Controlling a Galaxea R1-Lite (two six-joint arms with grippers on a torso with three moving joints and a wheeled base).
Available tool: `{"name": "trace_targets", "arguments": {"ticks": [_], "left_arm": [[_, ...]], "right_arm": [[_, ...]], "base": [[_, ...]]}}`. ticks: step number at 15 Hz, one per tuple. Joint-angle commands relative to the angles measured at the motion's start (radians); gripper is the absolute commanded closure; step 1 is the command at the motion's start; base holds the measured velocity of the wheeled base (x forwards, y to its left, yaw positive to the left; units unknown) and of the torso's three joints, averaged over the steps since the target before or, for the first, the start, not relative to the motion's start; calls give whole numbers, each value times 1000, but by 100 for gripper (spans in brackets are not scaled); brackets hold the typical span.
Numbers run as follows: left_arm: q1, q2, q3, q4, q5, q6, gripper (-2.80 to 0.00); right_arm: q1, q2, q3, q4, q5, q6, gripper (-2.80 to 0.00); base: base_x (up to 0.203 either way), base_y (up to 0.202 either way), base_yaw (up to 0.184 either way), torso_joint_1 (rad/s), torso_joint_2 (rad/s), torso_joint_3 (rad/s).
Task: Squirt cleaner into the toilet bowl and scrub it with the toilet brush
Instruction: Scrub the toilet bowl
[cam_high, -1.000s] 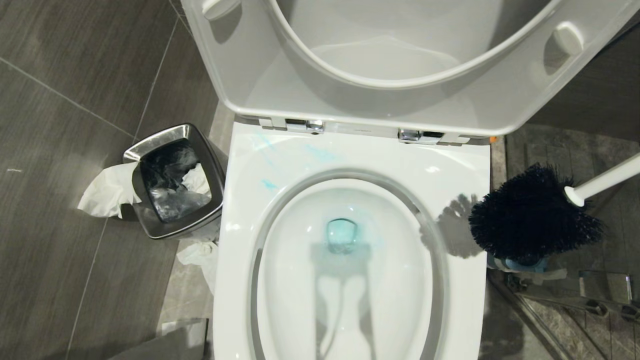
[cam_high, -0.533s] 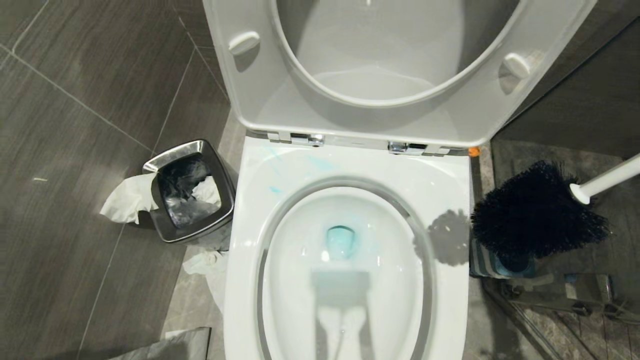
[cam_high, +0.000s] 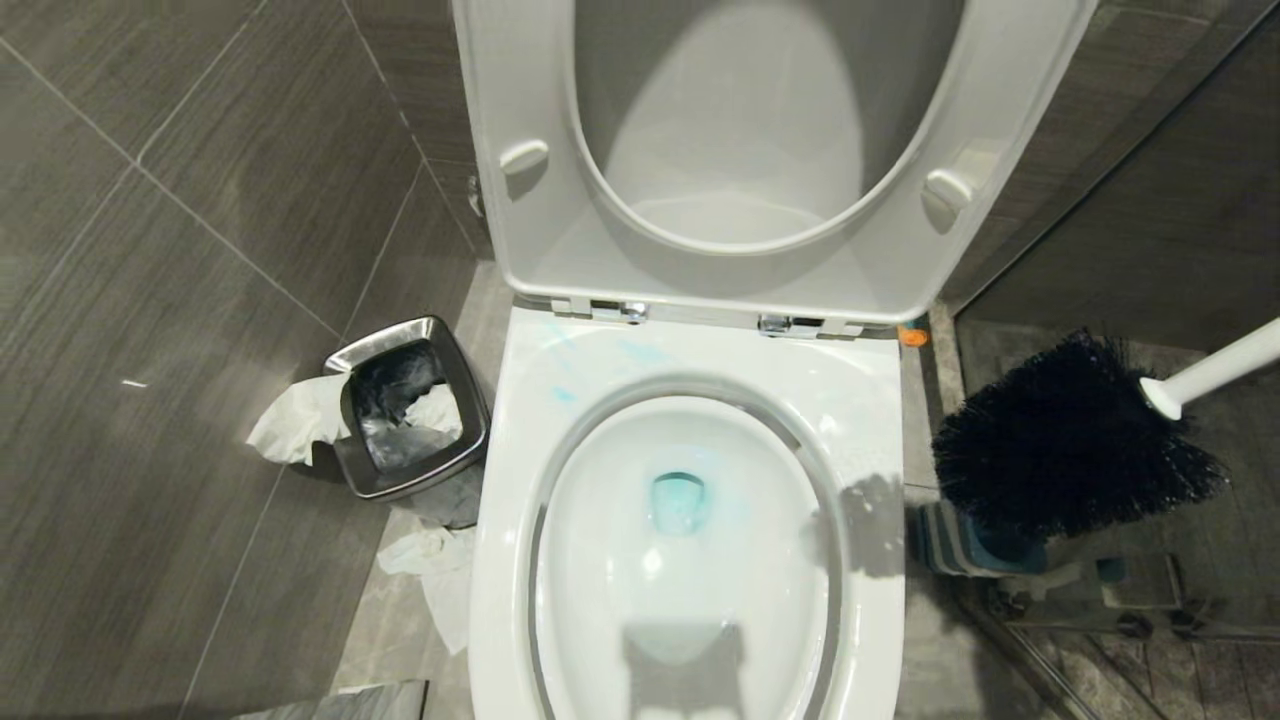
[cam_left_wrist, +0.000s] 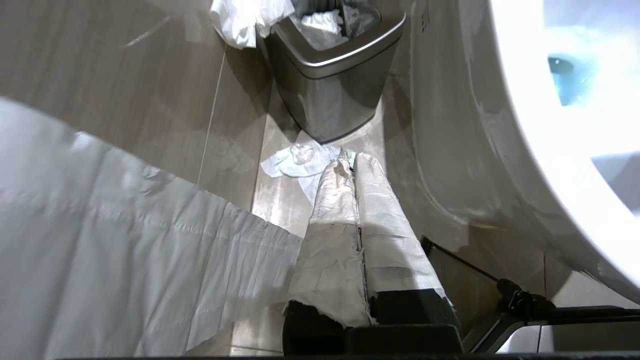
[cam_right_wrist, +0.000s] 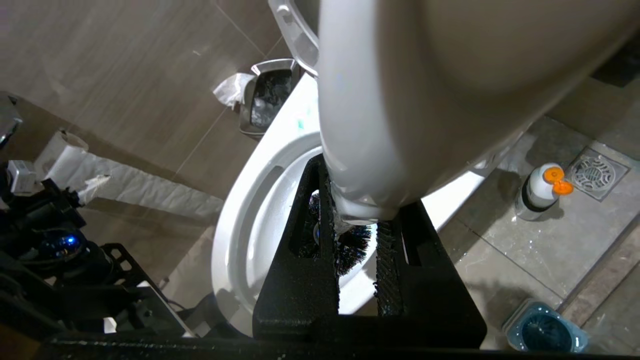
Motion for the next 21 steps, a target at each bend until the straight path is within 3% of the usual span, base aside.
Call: {"name": "trace_targets", "arguments": {"ticks": [1, 12, 14, 17, 19, 21], "left_arm": [[0, 1, 2, 0, 0, 0, 0], [0, 1, 2, 0, 0, 0, 0], [0, 1, 2, 0, 0, 0, 0], [0, 1, 2, 0, 0, 0, 0], [0, 1, 2, 0, 0, -1, 0], [0, 1, 2, 0, 0, -3, 0]], "right_arm": [[0, 0, 1, 14, -2, 1, 0], [0, 29, 93, 20, -208, -4, 0], [7, 49, 87, 6, -211, 62, 0], [108, 105, 88, -40, -288, 110, 0], [248, 155, 89, -64, -434, 133, 0], [404, 210, 94, -111, -628, 167, 0]], "base": [[0, 0, 0, 7, 7, 202], [0, 0, 0, 2, 2, 201], [0, 0, 0, 8, 6, 203], [0, 0, 0, 4, 1, 82], [0, 0, 0, 0, 0, 0], [0, 0, 0, 0, 0, 0]]}}
